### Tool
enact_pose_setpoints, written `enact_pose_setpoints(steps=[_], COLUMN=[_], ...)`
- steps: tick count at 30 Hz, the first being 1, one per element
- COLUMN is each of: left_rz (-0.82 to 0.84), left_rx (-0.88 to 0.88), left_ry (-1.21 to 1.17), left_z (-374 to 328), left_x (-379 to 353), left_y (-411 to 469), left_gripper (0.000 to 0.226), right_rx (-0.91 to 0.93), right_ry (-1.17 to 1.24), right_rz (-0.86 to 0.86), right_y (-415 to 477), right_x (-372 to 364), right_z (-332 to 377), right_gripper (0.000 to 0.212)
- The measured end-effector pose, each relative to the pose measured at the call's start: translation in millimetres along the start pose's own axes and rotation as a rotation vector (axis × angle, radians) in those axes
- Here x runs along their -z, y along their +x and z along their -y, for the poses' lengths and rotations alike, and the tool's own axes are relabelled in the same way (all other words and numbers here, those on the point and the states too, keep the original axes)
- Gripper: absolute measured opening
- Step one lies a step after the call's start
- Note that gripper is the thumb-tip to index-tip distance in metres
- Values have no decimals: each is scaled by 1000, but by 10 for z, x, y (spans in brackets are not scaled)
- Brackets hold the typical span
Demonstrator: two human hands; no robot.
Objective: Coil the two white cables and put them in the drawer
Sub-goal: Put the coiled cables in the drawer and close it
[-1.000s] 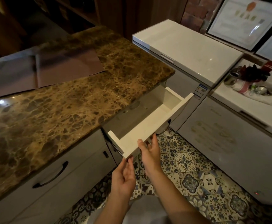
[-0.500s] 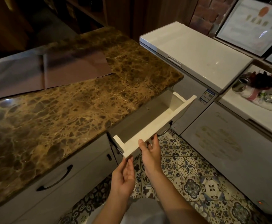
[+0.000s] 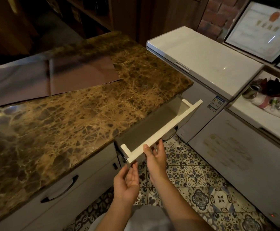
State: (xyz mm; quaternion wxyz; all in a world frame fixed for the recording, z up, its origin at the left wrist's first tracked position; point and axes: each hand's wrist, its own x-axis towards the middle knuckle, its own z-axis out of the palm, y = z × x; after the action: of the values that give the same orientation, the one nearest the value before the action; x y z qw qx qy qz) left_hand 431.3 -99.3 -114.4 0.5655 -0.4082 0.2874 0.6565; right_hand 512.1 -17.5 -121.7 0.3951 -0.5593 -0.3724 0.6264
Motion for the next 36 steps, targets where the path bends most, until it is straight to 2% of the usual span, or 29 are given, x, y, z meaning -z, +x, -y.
enact_pose_setpoints(steps=[7,18,24,29,33,36], left_rz=[1,-10,-6,-4,-21,-31], left_rx=[8,-54,-72,-87,-115,-126], left_ry=[-135,-180,-196,-266,-280,-244], left_z=[-157,-411,-529,-581,-591,-558], left_x=[-73,-324,-442,-570,-641,-677], left_y=[76,185,239,244,235,216], left_gripper=[63,87,87,84,80,81], right_rx=[-9,-30,-32,-95,-174,-163], right_ry=[6,2,-42,47,98,75], right_rz=[-1,17,7,41,78,98], right_y=[136,300,354,340,287,311], right_x=[-167,-509,-680,-809,-852,-817], right_z=[-19,114,211,195,262,263], right_gripper=[89,88,83,61,61,61])
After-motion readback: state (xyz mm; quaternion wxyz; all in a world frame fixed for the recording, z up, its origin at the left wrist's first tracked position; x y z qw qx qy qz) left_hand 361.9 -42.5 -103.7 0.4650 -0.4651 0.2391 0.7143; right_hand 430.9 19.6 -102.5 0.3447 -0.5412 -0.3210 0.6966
